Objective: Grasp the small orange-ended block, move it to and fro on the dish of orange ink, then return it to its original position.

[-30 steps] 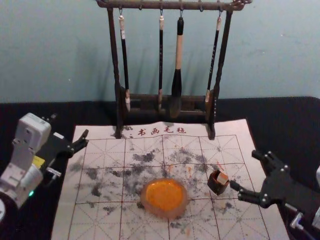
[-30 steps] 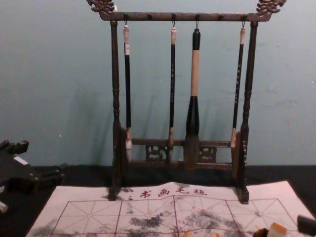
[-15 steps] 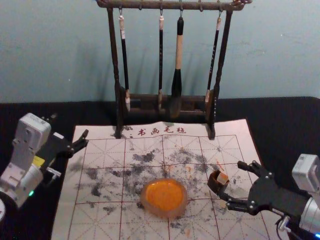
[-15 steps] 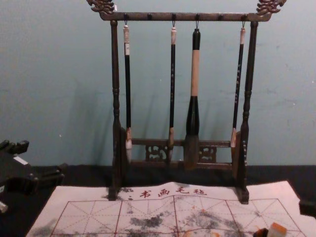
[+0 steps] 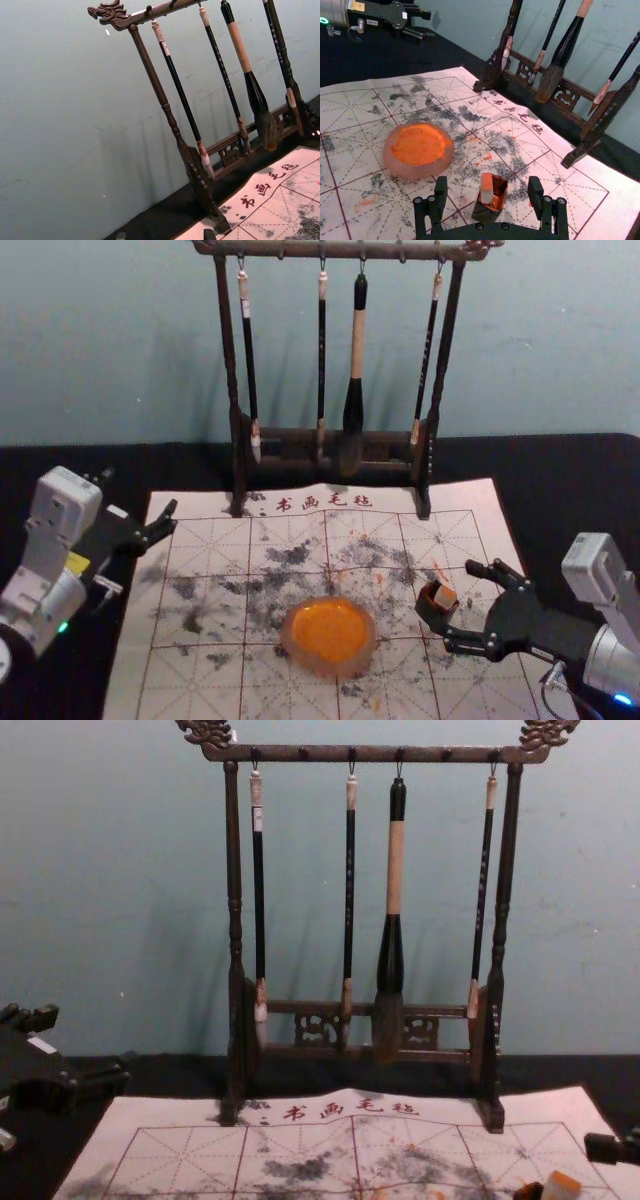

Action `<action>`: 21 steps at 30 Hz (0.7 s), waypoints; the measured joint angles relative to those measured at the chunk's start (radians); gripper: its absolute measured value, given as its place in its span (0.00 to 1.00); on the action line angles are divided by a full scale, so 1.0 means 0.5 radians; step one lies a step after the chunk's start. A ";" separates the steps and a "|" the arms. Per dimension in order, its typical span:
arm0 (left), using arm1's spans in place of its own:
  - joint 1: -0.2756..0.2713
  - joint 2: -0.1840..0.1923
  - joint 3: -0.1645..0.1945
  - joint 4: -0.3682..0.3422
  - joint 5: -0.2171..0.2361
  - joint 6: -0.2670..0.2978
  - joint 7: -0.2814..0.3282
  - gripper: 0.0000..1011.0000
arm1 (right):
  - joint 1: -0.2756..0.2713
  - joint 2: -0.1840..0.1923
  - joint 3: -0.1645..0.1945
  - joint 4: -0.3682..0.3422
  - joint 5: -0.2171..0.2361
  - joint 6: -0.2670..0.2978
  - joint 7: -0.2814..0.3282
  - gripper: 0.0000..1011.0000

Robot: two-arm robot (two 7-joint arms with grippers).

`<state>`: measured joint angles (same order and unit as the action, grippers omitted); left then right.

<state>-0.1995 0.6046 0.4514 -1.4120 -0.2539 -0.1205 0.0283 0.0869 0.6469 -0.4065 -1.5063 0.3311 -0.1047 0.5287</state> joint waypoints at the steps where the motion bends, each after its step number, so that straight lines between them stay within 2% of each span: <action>1: 0.000 0.000 0.000 0.000 0.000 0.000 0.000 0.99 | 0.002 -0.004 0.003 0.002 0.000 0.005 0.003 0.99; 11: 0.000 0.000 0.000 0.000 0.000 0.000 0.000 0.99 | 0.009 -0.046 0.040 0.021 -0.007 0.060 0.038 0.99; 21: 0.000 0.000 0.000 0.000 0.000 0.000 0.000 0.99 | 0.037 -0.080 0.047 0.056 -0.016 0.108 0.063 0.99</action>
<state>-0.1995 0.6047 0.4514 -1.4120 -0.2539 -0.1205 0.0283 0.1056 0.6070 -0.3830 -1.4782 0.3230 -0.0508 0.5600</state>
